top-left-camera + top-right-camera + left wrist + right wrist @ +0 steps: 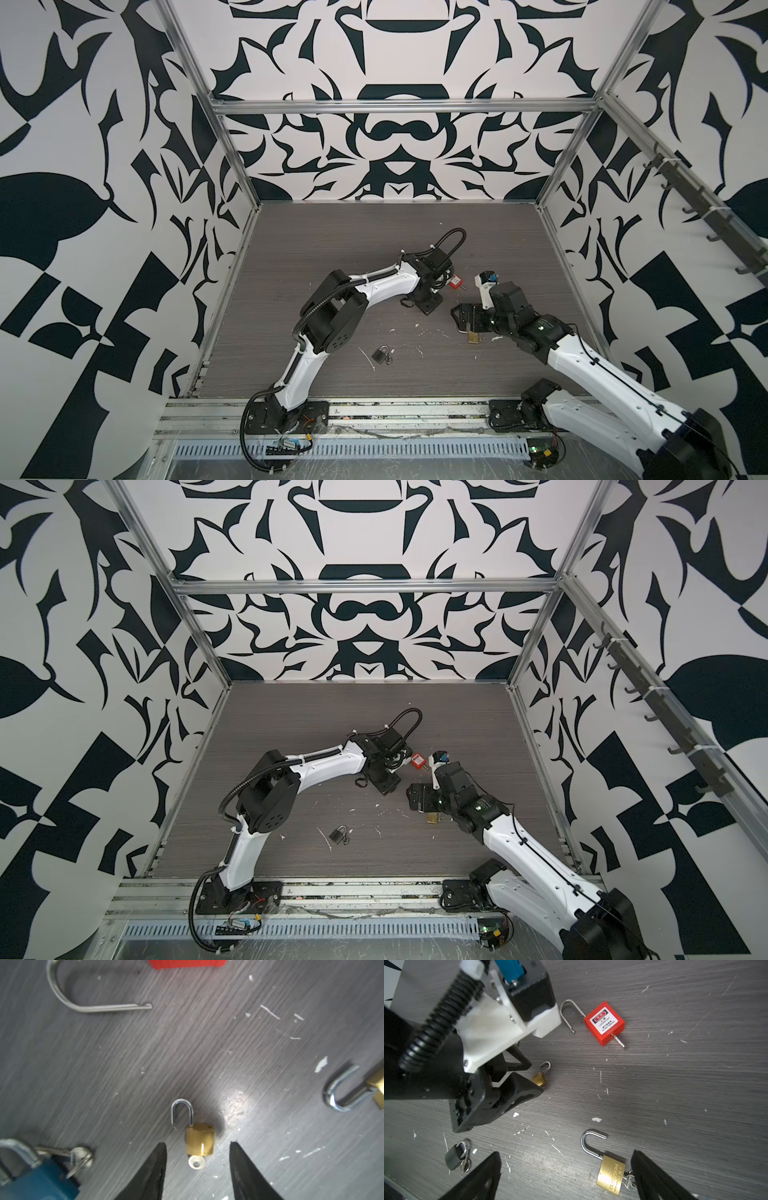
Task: Lock with the key
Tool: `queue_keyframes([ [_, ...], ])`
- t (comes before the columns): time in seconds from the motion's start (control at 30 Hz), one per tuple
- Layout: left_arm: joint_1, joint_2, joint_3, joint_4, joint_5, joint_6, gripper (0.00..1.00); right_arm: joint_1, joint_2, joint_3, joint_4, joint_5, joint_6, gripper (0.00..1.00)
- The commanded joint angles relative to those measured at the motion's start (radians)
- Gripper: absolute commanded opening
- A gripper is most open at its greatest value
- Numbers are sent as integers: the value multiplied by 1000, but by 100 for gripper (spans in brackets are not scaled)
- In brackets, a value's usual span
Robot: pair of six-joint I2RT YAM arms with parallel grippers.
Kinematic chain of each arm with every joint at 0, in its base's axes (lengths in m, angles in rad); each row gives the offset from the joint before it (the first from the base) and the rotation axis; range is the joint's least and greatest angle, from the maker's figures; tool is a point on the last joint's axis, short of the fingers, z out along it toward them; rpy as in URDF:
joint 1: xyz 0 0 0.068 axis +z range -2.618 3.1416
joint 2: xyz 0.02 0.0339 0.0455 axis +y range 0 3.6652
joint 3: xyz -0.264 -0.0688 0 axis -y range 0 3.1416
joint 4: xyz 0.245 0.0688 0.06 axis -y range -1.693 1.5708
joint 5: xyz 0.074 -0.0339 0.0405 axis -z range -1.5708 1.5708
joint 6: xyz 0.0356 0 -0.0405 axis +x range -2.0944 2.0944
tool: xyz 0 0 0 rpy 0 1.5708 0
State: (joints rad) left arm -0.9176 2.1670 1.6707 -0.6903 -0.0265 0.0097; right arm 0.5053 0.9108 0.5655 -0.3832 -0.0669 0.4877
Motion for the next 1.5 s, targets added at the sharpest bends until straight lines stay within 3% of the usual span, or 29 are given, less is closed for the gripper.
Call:
queue_keyframes([
  [0.0, -12, 34, 30, -10, -27, 21, 51, -4, 3, 28, 36, -6, 14, 99],
  [0.47, -23, 50, 37, -10, 1, 21, 39, -4, 10, 35, 52, 7, 17, 99],
  [1.2, -23, 50, -5, -8, -10, 14, 37, -4, 8, 40, 65, 7, 29, 99],
  [1.47, -23, 17, -42, 21, -16, 14, 15, -4, 7, 44, 80, 46, 37, 99],
])
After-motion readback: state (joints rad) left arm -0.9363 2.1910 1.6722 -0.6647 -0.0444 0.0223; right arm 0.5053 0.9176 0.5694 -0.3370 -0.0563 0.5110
